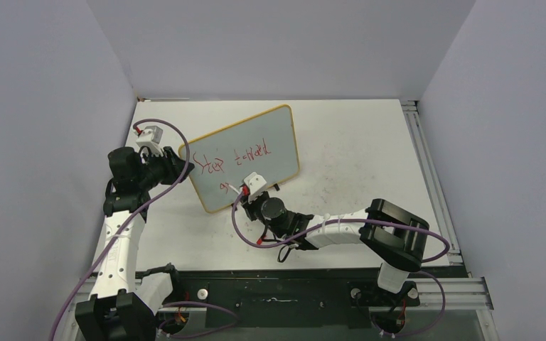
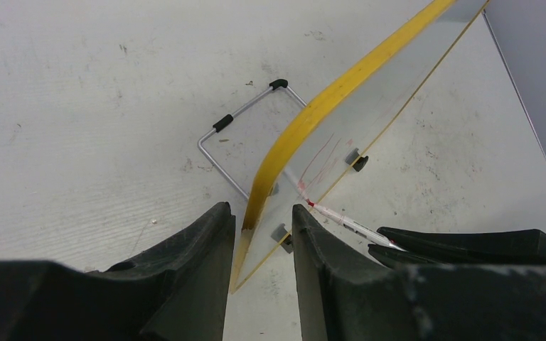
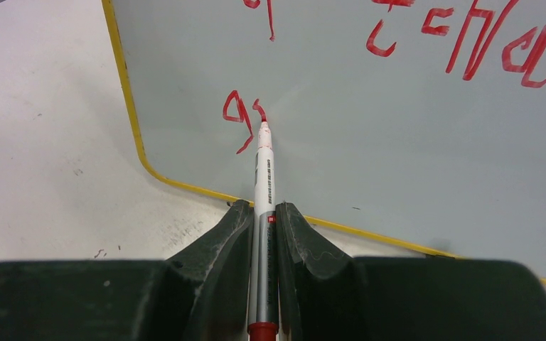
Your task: Write a sentence on the whiteboard
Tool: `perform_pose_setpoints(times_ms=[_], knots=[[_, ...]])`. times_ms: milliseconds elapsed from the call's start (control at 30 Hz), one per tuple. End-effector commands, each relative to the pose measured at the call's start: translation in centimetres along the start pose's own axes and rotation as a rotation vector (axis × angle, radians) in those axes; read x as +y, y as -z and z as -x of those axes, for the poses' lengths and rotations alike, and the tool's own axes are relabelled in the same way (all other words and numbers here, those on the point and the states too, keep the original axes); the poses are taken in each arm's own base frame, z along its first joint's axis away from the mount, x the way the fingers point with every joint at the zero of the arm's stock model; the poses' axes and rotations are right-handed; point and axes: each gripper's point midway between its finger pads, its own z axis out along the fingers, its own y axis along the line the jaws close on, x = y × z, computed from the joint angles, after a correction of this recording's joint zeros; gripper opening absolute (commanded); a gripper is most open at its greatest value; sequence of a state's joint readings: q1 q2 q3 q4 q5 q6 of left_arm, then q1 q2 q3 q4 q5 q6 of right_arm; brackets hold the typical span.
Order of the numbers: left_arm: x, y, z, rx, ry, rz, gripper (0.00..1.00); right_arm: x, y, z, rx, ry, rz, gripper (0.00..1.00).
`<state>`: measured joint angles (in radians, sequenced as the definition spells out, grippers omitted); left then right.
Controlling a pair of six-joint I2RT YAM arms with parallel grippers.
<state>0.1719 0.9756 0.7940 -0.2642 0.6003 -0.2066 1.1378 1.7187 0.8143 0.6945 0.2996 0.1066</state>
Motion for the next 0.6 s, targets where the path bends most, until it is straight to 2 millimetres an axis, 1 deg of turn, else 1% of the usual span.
perform_pose_setpoints(times_ms=[0,300,400,567], knots=[[-0.4,0.1,1.6,-0.054,-0.036,-0.019,0.34,-0.7,-0.2,-0.3,-0.005,-0.021,-0.028,0.05],[-0.5,0.1,1.6,-0.055,-0.036,-0.024,0.33,-0.6,-0.2,-0.7,0.008,-0.02,-0.025,0.05],[-0.5,0.1,1.7,-0.057,-0.037,-0.025,0.33,-0.7,-0.2,-0.3,-0.004,-0.025,-0.031,0.05],[-0.5,0.1,1.7,-0.056,-0.037,-0.026,0.33,-0.8,-0.3,1.5,-0.051,-0.037,-0.036,0.05]])
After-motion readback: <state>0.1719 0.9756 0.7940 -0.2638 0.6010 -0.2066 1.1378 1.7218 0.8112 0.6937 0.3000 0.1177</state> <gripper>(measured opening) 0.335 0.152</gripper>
